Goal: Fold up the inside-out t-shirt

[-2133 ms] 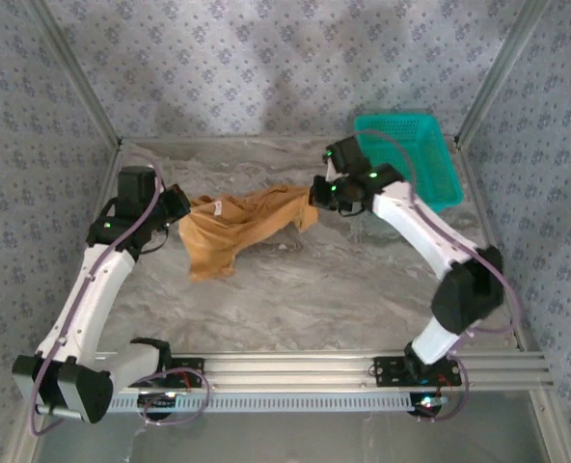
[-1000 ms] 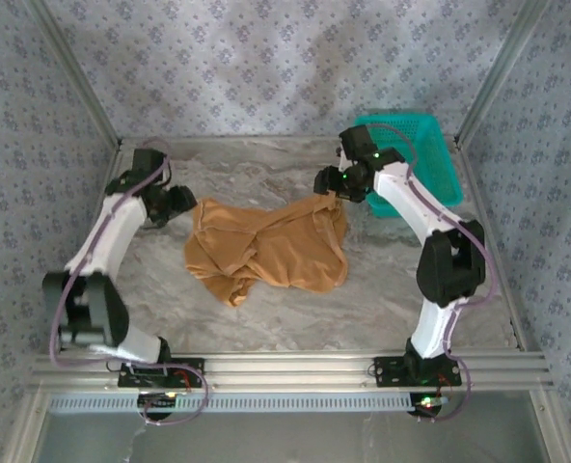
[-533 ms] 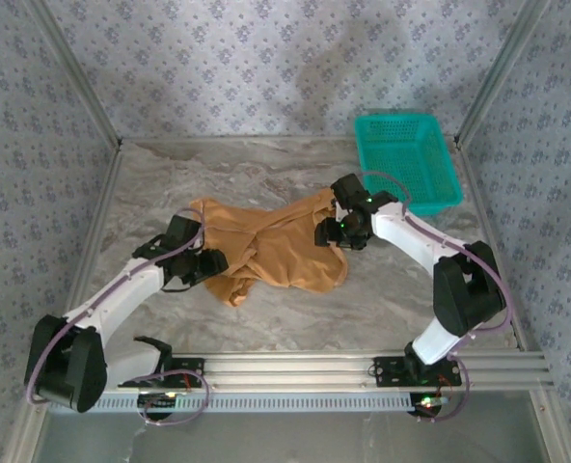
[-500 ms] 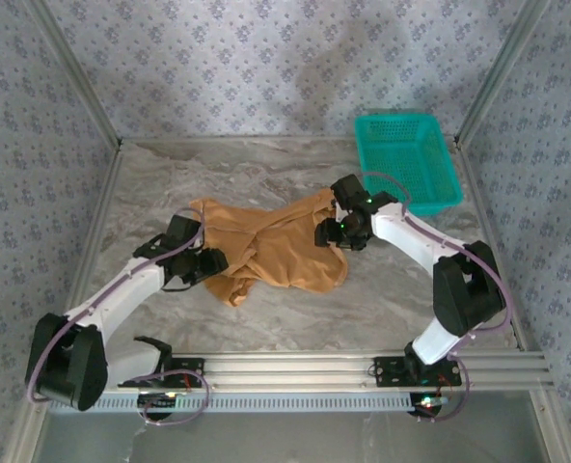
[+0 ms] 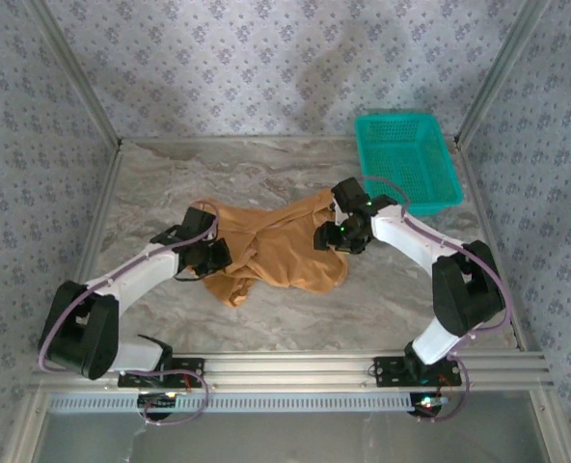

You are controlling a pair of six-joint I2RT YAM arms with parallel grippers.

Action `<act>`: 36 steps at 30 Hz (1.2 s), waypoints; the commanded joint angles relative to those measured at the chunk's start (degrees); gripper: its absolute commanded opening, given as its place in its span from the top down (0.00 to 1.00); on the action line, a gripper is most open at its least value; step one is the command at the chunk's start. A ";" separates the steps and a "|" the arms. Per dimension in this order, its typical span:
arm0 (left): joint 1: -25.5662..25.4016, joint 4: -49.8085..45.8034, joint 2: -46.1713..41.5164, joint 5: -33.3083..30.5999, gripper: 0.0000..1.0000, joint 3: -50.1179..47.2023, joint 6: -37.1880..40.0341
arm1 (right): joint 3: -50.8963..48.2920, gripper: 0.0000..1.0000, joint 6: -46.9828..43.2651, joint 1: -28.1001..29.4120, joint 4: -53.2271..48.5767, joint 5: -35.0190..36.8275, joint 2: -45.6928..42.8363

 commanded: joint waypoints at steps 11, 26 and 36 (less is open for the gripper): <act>-0.09 -18.78 -10.67 -9.60 1.00 20.06 5.08 | 12.84 0.48 -0.35 -0.24 -2.75 10.43 9.20; 1.72 -19.77 -14.86 -9.34 1.00 14.92 4.43 | 36.02 0.70 -0.31 -1.43 -7.27 10.96 32.10; 18.00 -25.12 -14.84 -0.52 1.00 24.25 10.74 | 38.46 1.00 -3.14 -3.31 -14.53 6.87 16.46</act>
